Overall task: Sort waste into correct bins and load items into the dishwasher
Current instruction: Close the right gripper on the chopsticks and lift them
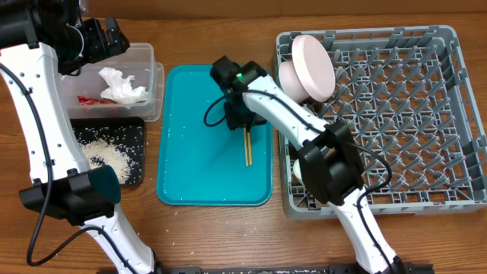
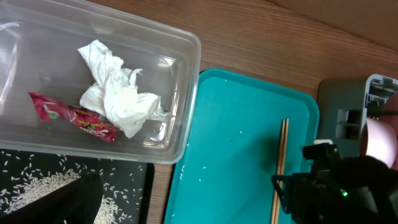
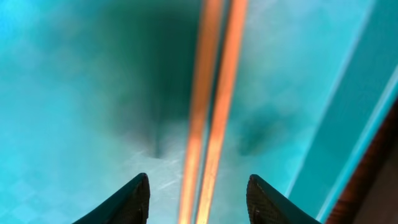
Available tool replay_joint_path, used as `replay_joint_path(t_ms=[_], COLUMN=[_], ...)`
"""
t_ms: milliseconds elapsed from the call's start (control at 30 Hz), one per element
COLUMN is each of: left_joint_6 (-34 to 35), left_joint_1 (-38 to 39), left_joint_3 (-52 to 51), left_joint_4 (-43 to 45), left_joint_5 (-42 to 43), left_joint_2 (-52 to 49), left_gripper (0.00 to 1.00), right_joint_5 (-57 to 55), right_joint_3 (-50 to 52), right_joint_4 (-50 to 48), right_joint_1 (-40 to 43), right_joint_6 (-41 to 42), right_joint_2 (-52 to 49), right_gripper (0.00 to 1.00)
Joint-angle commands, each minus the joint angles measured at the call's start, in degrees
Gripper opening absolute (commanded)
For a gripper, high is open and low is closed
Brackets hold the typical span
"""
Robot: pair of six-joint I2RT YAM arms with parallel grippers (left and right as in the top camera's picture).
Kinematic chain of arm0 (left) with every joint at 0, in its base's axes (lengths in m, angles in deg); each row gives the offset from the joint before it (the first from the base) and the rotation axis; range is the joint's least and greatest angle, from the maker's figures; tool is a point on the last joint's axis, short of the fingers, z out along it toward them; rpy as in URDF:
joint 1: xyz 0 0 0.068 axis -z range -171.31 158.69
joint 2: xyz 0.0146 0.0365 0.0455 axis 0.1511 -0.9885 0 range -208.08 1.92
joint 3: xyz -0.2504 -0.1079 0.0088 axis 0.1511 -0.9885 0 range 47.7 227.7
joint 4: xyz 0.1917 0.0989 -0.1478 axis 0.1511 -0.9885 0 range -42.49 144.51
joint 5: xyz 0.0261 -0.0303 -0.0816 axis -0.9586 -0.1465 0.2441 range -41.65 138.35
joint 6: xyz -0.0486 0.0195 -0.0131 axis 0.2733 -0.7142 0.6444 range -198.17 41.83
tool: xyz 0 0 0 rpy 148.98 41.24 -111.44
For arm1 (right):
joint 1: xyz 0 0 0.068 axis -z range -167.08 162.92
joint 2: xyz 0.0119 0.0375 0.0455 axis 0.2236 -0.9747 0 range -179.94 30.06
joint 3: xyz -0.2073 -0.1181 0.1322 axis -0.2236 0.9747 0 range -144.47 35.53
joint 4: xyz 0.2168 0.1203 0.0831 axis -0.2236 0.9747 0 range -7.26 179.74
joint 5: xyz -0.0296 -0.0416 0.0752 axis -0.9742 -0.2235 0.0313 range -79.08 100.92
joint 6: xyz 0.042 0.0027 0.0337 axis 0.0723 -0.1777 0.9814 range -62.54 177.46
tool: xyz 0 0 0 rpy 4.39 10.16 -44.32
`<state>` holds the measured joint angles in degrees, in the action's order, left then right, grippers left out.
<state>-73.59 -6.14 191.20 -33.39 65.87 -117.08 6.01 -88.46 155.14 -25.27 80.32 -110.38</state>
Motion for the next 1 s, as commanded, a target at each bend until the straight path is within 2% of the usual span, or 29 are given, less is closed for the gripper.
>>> replay_joint_path(t_ms=[0, 100, 967], left_joint_6=[0.8, 0.8, 0.8], left_joint_1=[0.1, 0.1, 0.1], left_joint_3=[-0.2, -0.2, -0.2], left_joint_4=[0.1, 0.1, 0.1], left_joint_5=[-0.1, -0.1, -0.1], left_joint_2=[0.6, 0.6, 0.6], left_gripper=[1.00, 1.00, 1.00], right_joint_5=[-2.1, -1.9, -1.5], right_joint_3=[-1.4, -0.4, 0.0], right_joint_4=[-2.2, -4.2, -5.8], right_joint_1=[-2.3, -3.0, -0.6], right_joint_6=[-3.2, -3.1, -0.2], right_joint_2=[-0.3, -0.4, -0.9], right_gripper=[0.57, 0.60, 0.60])
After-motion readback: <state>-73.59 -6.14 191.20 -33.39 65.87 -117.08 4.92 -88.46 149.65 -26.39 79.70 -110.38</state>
